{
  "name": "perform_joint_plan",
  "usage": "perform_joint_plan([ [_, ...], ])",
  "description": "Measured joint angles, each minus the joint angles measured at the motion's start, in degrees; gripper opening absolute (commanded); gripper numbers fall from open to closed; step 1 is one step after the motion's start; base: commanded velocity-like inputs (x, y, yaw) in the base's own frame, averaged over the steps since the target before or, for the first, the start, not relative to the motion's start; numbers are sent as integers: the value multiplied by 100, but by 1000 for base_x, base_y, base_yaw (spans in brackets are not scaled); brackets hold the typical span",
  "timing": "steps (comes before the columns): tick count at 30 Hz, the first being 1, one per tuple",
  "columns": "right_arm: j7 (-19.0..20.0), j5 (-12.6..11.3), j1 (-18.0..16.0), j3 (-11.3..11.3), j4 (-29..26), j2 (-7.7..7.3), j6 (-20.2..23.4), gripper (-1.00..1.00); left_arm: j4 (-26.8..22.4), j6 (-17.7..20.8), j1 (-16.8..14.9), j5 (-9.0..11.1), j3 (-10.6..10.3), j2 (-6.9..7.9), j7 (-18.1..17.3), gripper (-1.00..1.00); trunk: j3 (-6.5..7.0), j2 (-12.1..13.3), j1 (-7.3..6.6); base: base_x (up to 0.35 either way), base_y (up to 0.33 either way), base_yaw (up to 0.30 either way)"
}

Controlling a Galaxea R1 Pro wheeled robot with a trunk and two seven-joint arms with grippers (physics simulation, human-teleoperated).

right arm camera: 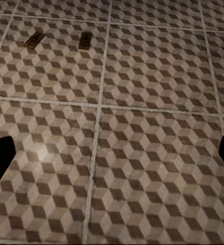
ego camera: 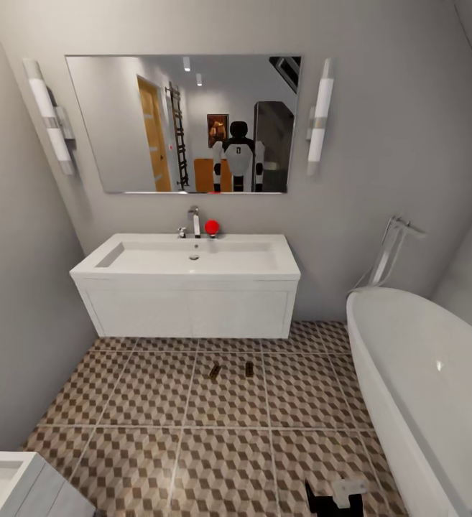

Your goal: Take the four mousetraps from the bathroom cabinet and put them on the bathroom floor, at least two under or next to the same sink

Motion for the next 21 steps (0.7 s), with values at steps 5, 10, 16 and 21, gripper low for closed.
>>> perform_joint_plan([
  [5,1,0,1,0,0,0,-1,100,-1,0,0,0,-2,0,0,100,0,0,0,-326,0,0],
  [10,1,0,1,0,0,0,3,100,-3,0,0,0,-3,0,0,100,0,0,0,-332,0,0],
  [16,1,0,1,0,0,0,1,100,-5,0,0,0,0,1,0,100,0,0,0,-333,0,0],
  [21,-1,-1,0,-1,0,1,-4,100,-5,0,-1,-2,-2,2,-2,100,0,-1,0,-276,0,0],
])
